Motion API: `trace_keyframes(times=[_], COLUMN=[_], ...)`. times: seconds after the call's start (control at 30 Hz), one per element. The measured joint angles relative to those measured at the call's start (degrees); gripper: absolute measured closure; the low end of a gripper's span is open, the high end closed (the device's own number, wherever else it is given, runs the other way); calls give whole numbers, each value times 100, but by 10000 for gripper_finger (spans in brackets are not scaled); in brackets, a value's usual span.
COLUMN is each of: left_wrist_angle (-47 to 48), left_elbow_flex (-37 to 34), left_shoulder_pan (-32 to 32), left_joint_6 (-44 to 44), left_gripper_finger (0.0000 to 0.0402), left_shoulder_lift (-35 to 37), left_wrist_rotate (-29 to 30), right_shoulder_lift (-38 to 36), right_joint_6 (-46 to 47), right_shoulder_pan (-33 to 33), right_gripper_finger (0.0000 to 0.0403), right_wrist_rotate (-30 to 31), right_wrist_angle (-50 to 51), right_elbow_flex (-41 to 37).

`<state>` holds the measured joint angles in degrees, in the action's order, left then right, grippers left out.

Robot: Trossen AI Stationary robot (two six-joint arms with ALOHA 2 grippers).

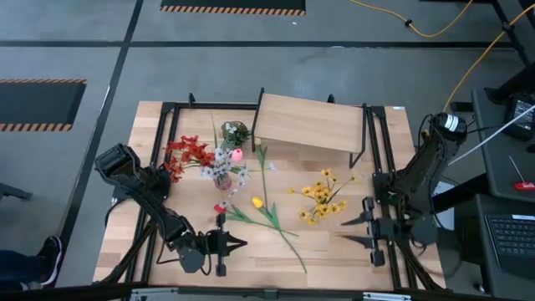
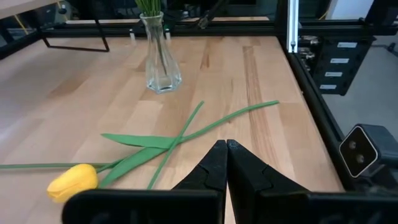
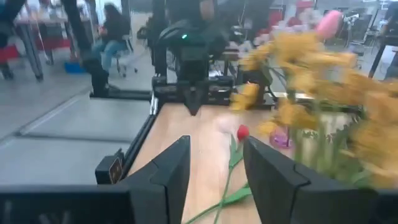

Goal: Pick and place flowers into a vace then onto a shelf
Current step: Put the yellow flower into the transparent vase

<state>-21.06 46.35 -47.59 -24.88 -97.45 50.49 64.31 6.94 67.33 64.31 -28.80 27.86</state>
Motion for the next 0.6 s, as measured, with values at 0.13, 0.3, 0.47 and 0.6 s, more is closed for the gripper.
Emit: trace_keyframes(times=[0.13, 0.3, 0.47, 0.6], left_wrist_angle=[31, 33, 57, 99], left_elbow_flex=[0, 0, -2, -2], left_shoulder_pan=[0, 17, 17, 17], left_joint_6=[4, 293, 358, 359], left_gripper_finger=[398, 400, 396, 398], left_shoulder_lift=[2, 2, 2, 2], left_wrist_rotate=[0, -57, -64, -148], right_shoulder_lift=[775, 1689, 2351, 2605], right_joint_6=[214, 327, 153, 152], right_shoulder_pan=[-12, -121, -440, -779], right_gripper_finger=[291, 338, 368, 383], right_wrist_rotate=[-227, -574, -568, -712], right_wrist_angle=[529, 769, 820, 1006], right_elbow_flex=[728, 1571, 2202, 2528])
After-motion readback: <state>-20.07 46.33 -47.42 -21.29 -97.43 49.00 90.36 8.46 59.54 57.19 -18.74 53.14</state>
